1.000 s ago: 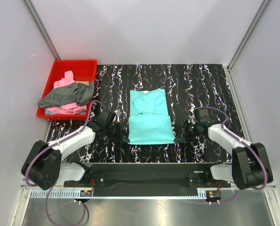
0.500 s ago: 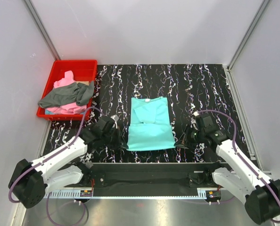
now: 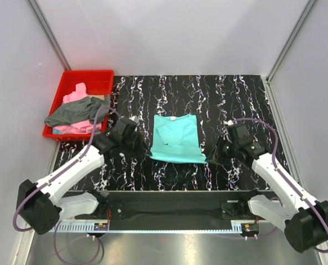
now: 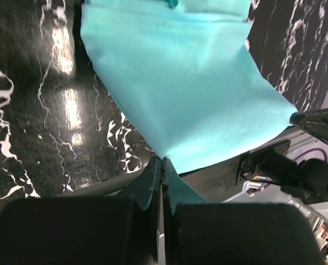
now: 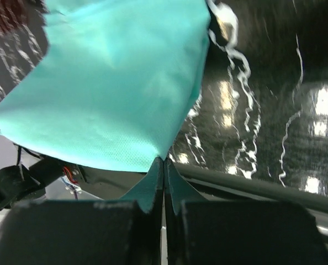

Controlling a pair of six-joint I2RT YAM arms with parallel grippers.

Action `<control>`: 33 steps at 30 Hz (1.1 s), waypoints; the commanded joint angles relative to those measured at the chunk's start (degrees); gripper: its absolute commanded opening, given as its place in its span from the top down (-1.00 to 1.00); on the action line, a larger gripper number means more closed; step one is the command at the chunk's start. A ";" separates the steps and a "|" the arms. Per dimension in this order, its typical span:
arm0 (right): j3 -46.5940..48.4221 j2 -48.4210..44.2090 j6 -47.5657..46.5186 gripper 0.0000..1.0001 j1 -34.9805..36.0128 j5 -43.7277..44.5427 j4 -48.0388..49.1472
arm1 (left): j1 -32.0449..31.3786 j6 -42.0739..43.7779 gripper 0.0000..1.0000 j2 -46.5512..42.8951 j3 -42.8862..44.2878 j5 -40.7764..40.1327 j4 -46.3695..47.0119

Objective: Fold and stack the t-shirts
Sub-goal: Fold the tshirt

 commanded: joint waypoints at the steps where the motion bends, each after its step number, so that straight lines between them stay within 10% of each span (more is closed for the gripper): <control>1: 6.94 2.43 -3.15 1.00 0.30 3.21 0.25 | 2.07 2.86 1.00 3.11 6.43 -2.14 -1.13; 15: 27.42 24.05 -10.80 1.00 -1.63 1.98 8.95 | 13.76 9.89 1.00 23.74 29.20 5.51 -0.25; 33: 47.98 50.07 -12.82 1.00 -10.69 -10.06 17.39 | 21.85 8.05 1.00 47.41 45.29 18.70 23.12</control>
